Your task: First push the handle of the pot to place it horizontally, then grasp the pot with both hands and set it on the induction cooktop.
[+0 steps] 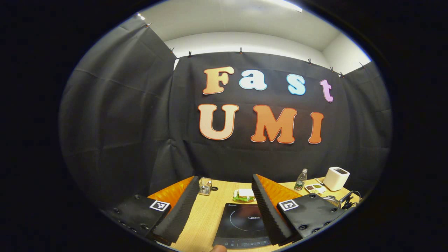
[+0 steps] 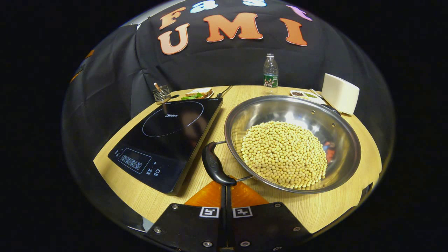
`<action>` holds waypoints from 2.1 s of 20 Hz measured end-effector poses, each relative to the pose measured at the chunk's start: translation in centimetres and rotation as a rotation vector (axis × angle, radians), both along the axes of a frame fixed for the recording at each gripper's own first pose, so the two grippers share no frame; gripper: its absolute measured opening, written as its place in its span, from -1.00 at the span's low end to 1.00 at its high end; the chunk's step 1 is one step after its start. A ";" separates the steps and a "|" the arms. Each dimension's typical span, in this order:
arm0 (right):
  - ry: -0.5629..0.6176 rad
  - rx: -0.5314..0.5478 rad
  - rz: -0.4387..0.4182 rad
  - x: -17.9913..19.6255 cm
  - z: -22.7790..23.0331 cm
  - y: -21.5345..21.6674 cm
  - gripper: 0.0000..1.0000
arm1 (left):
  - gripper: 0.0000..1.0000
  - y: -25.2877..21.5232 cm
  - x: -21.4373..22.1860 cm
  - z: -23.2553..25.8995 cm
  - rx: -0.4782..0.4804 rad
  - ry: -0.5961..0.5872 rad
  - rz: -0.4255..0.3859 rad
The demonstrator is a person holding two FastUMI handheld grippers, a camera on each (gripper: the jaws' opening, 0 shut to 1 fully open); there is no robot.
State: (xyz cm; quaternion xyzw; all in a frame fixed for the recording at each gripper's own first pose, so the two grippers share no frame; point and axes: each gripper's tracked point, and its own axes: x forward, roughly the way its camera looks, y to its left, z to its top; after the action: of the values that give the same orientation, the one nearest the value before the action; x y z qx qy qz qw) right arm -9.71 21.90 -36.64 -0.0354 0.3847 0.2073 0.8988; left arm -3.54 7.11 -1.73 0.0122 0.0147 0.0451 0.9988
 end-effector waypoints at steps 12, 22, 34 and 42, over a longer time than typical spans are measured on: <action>0.008 -0.012 0.004 0.9 0.2 1.3 -1.00 | 0.94 1.4 0.3 -0.4 -0.001 0.002 0.011; 0.020 -0.014 0.003 2.7 0.3 2.9 -1.00 | 0.94 3.6 0.7 -1.3 -0.012 0.013 0.034; 0.033 0.011 -0.009 4.4 0.5 4.7 -1.00 | 0.94 5.1 1.5 -2.2 -0.023 0.024 0.052; 0.025 0.032 -0.043 5.9 0.4 5.1 -1.00 | 0.94 5.0 1.7 -2.3 -0.017 0.031 0.053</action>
State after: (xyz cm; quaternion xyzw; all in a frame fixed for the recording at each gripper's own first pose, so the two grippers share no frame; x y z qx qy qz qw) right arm -3.80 26.98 -36.20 -0.0098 0.3930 0.1944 0.8987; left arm -1.81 12.13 -4.03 0.0041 0.0311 0.0714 0.9970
